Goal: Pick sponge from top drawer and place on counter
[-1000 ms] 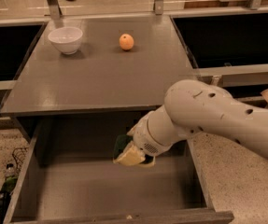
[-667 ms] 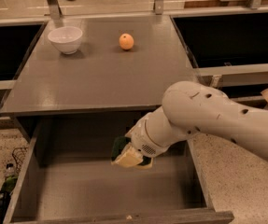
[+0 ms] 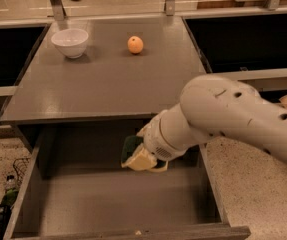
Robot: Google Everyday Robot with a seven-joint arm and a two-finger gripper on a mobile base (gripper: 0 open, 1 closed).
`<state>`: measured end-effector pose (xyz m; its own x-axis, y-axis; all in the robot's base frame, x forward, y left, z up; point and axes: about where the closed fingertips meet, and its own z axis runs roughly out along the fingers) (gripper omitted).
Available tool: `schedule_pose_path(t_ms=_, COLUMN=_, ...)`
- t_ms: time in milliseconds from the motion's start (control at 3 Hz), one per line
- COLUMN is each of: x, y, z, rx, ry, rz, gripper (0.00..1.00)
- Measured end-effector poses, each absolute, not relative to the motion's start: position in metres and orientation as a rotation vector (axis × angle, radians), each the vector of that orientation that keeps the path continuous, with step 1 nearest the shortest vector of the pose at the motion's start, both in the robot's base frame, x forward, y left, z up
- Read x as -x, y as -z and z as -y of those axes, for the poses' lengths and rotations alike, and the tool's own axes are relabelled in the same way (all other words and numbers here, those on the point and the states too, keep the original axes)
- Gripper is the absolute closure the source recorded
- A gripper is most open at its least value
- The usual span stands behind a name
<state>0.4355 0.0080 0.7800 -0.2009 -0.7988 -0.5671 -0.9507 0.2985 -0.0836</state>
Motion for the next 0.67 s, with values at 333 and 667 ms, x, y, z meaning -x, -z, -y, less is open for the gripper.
schedule_pose_path(t_ms=333, x=-0.4462, y=-0.8102, z=-0.0047, rx=1.557, ry=-0.339, rz=-2.024, gripper=1.00)
schedule_pose_path(t_ms=667, x=-0.4463, y=-0.8103, z=-0.0047, rx=1.557, ry=-0.339, rz=-2.024, gripper=1.00)
